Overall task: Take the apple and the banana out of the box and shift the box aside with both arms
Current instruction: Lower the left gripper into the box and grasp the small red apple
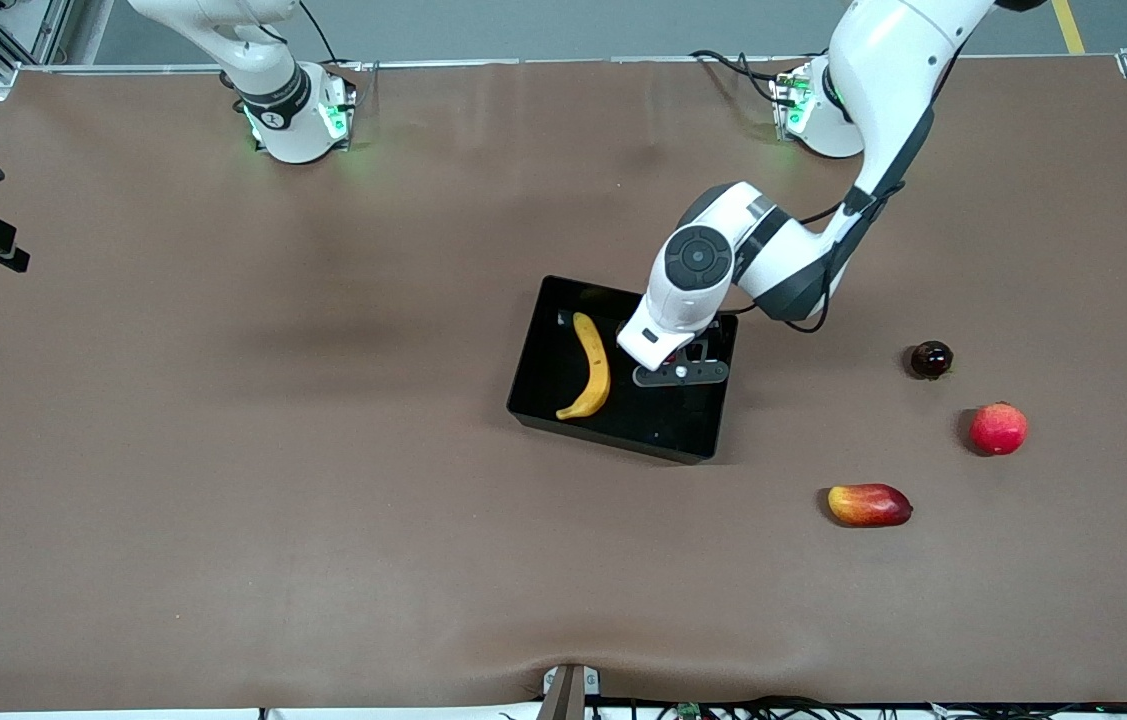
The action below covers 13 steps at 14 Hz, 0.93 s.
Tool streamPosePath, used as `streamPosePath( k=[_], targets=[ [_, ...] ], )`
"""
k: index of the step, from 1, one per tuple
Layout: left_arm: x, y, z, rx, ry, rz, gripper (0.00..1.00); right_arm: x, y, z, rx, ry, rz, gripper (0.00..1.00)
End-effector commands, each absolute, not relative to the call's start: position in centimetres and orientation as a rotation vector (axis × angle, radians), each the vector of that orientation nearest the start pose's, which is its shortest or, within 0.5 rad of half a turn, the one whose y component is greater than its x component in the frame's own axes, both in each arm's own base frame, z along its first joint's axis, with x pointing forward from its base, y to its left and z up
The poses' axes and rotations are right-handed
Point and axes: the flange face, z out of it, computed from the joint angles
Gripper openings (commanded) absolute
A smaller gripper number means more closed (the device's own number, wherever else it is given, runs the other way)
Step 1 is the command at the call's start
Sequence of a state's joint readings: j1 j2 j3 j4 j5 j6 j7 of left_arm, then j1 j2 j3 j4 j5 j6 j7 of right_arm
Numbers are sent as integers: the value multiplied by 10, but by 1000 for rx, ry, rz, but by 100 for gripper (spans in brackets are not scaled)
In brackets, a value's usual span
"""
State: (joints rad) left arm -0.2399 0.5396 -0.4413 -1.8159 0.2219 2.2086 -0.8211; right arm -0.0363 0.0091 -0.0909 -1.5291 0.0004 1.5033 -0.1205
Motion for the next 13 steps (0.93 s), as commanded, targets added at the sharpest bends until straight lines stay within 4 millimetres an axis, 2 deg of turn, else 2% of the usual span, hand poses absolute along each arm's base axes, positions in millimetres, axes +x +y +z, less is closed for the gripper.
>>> streamPosePath(
  k=[1, 4, 7, 10, 11, 13],
  targets=[
    [518, -383, 244, -3109, -71, 137, 100, 547, -73, 636, -3130, 33, 56, 100],
    [516, -386, 224, -3099, -106, 134, 100, 547, -73, 636, -3130, 33, 56, 100],
    [510, -390, 219, -3089, -116, 140, 99, 547, -73, 636, -3130, 33, 56, 100],
    [512, -390, 220, -3091, -98, 139, 22, 547, -73, 636, -3130, 33, 53, 100],
    [510, -391, 217, -3083, -95, 147, 0, 547, -73, 636, -3130, 33, 53, 100],
    [504, -399, 224, -3052, -40, 136, 0, 547, -73, 636, -3130, 33, 53, 100]
  ],
)
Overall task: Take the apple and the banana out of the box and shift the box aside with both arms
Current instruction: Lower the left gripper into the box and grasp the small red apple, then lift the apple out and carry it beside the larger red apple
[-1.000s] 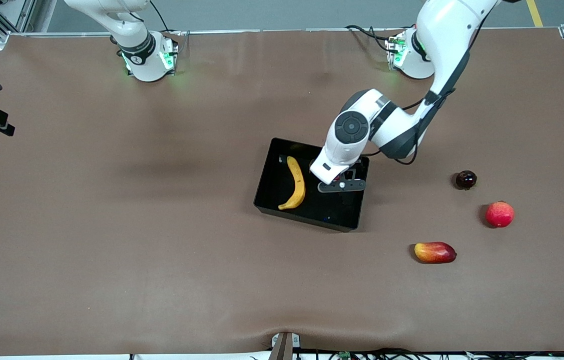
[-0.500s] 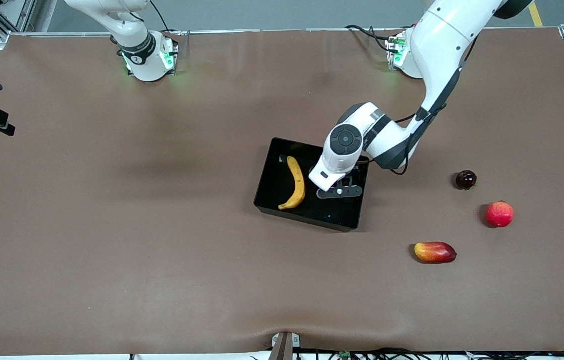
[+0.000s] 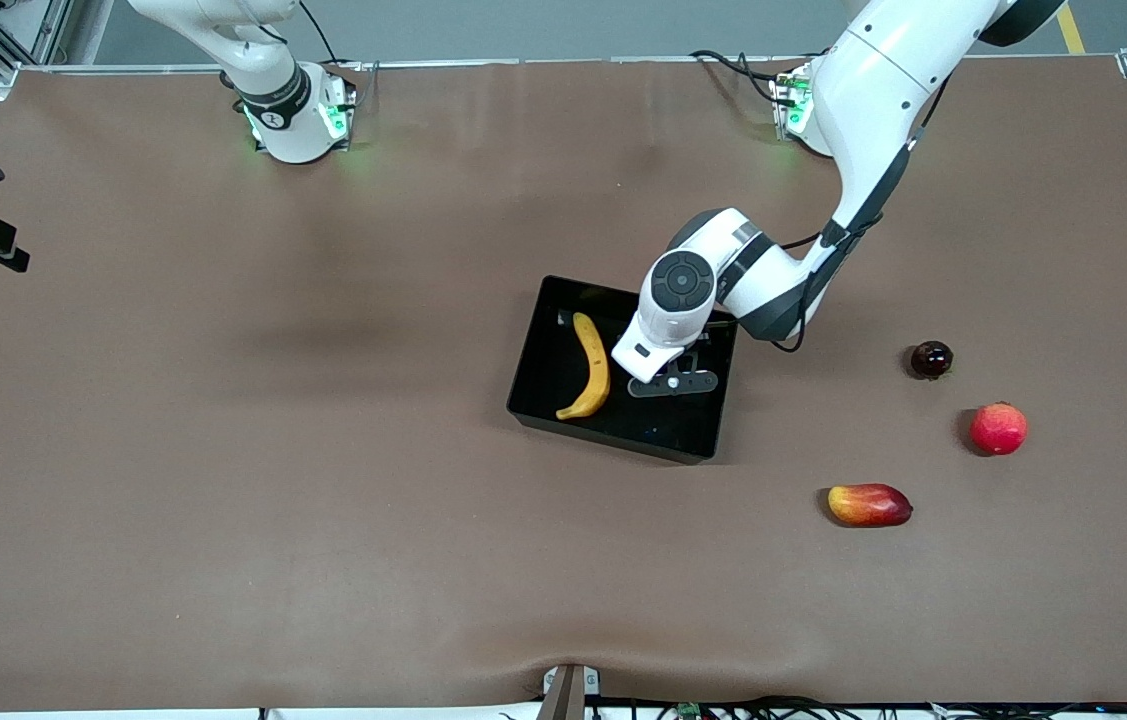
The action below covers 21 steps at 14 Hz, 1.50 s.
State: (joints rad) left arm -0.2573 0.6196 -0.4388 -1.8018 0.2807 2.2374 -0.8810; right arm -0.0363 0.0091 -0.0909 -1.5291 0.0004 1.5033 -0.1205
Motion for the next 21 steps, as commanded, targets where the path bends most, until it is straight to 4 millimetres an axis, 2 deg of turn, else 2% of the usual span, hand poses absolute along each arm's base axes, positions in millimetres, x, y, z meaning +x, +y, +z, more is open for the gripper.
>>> streamPosePath(
  k=[1, 4, 6, 8, 11, 13, 16, 19, 21],
  targets=[
    [515, -397, 235, -3033, -25, 104, 0, 547, -73, 636, -3130, 33, 51, 100],
    [544, -394, 284, -2995, -51, 42, 0, 547, -73, 636, -3130, 33, 51, 100],
    [567, -379, 325, -2974, 9, -30, 0, 547, -73, 636, -3130, 33, 51, 100],
    [597, -345, 361, -2979, 8, -39, 0, 547, -73, 636, -3130, 33, 51, 100],
    [627, -283, 389, -2965, -46, -43, 0, 547, -73, 636, -3130, 33, 51, 100],
    [651, -217, 386, -2956, -105, -15, 0, 547, -73, 636, -3130, 33, 51, 100],
    [679, -126, 357, -2961, -194, 50, 0, 547, -73, 636, -3130, 33, 51, 100],
    [689, -65, 327, -2975, -269, 105, 0, 547, -73, 636, -3130, 33, 51, 100],
    [687, -42, 299, -2983, -311, 155, 0, 547, -73, 636, -3130, 33, 51, 100]
  ],
)
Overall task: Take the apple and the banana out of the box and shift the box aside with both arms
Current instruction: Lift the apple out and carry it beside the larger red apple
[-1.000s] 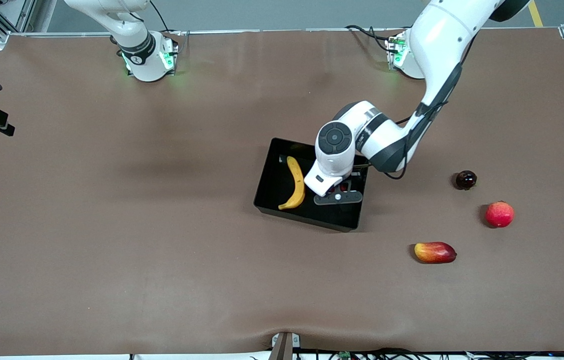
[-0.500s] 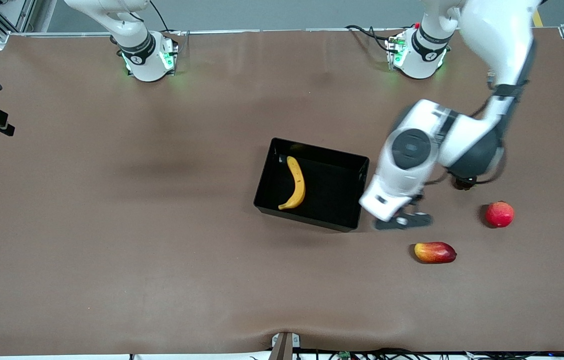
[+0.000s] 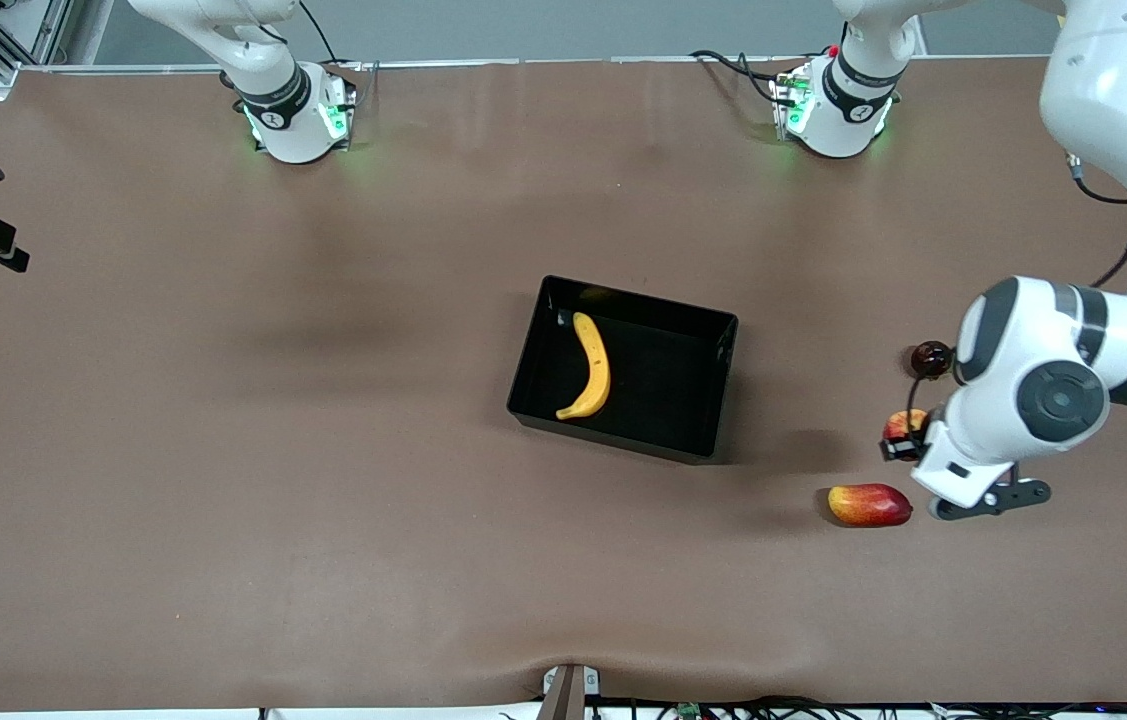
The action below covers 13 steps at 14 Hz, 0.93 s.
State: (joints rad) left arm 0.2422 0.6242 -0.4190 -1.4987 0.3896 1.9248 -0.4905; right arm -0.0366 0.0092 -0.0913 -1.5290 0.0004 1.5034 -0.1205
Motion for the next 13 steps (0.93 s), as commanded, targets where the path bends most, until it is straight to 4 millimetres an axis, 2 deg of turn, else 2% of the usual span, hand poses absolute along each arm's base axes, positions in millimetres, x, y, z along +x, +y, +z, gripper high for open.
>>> streamPosePath(
  k=[1, 4, 6, 7, 8, 9, 11, 13],
  targets=[
    [682, -33, 283, -2995, -317, 152, 0, 547, -73, 636, -3130, 33, 51, 100],
    [674, -12, 246, -3037, -298, 142, 0, 547, -73, 636, -3130, 33, 51, 100],
    [670, -12, 228, -3049, -298, 192, 0, 547, -72, 636, -3130, 31, 53, 100],
    [670, -15, 224, -3065, -316, 209, 6, 547, -72, 636, -3130, 31, 51, 100],
    [670, -18, 225, -3073, -325, 211, 33, 547, -72, 636, -3130, 31, 51, 100],
    [670, -19, 226, -3074, -323, 208, 99, 547, -72, 636, -3130, 31, 51, 100],
    [671, -20, 237, -3070, -317, 191, 100, 547, -72, 636, -3130, 31, 51, 100],
    [674, -27, 274, -3067, -310, 115, 100, 547, -72, 636, -3130, 31, 51, 100]
  ],
)
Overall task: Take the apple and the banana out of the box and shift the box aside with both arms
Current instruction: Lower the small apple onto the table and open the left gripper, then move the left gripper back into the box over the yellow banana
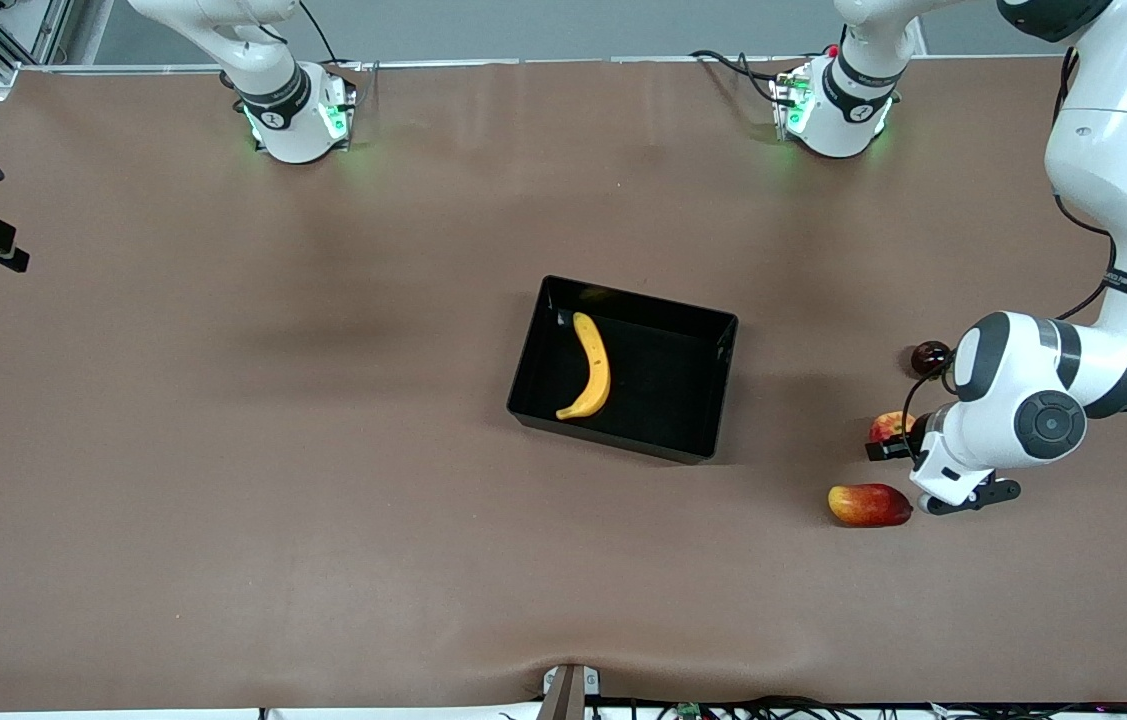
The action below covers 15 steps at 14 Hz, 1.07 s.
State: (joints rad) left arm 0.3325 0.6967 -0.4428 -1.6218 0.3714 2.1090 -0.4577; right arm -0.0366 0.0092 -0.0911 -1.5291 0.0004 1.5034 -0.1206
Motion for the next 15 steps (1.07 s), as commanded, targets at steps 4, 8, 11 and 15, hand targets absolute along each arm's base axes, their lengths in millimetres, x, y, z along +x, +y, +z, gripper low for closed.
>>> streamPosePath(
  k=[4, 8, 11, 15],
  targets=[
    [666, -82, 347, -3077, -209, 38, 100, 547, -70, 636, -3129, 26, 53, 100],
    [649, -152, 379, -3123, -128, 17, 100, 547, -71, 636, -3130, 28, 53, 100],
    [632, -216, 385, -3157, -150, 10, 100, 547, -72, 636, -3129, 30, 51, 100],
    [600, -309, 385, -3173, -121, -2, 100, 547, -72, 636, -3129, 30, 51, 100]
  ],
)
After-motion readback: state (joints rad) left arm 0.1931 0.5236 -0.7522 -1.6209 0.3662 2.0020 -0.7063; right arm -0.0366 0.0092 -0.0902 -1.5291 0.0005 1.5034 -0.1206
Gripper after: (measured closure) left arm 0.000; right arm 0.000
